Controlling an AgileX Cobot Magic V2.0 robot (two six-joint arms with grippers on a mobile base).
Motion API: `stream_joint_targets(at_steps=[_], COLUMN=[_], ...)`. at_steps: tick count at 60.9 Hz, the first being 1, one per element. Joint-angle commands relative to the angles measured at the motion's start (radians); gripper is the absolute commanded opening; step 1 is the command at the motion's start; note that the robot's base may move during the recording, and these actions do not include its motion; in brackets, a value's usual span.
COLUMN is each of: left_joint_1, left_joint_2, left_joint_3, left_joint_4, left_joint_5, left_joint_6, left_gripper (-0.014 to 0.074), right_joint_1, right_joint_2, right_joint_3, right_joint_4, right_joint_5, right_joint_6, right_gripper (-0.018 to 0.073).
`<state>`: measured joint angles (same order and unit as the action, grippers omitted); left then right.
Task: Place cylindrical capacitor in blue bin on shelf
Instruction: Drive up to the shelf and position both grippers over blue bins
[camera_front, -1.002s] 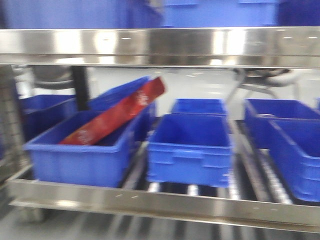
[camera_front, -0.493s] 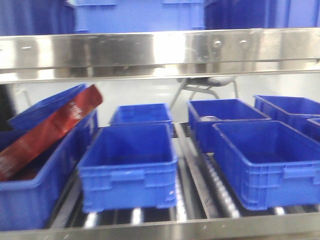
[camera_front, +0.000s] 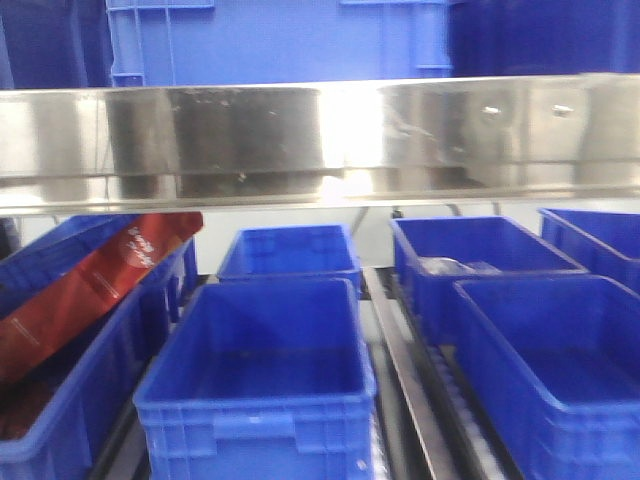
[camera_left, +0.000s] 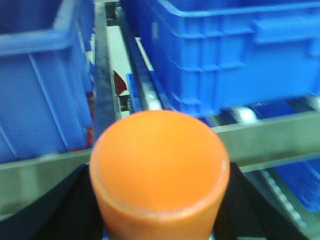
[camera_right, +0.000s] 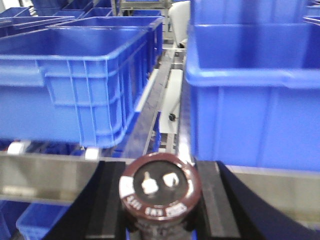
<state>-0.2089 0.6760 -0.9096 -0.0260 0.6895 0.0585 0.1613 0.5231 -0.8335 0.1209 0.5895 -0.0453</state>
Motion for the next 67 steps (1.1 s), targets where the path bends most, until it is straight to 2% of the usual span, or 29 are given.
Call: stream_joint_targets(at_steps=[1,67], left_joint_1=[-0.006,-0.006], left_joint_2=[-0.004,-0.004], left_joint_3=[0.001,0.001], left_joint_4=[-0.005,-0.005], left_joint_5=[-0.027,-0.027], left_joint_6=[0.001,0.001], left_gripper=[-0.0111,-0.0111], right_joint_1=[0.001,0.001], right_joint_2=[-0.006,-0.006], right_joint_3=[-0.002,-0.002], right_joint_4=[-0.003,-0.003], right_joint_5=[-0.022,-0.022], right_joint_6=[0.002,0.002], right_gripper=[-0.0148,-0.0148])
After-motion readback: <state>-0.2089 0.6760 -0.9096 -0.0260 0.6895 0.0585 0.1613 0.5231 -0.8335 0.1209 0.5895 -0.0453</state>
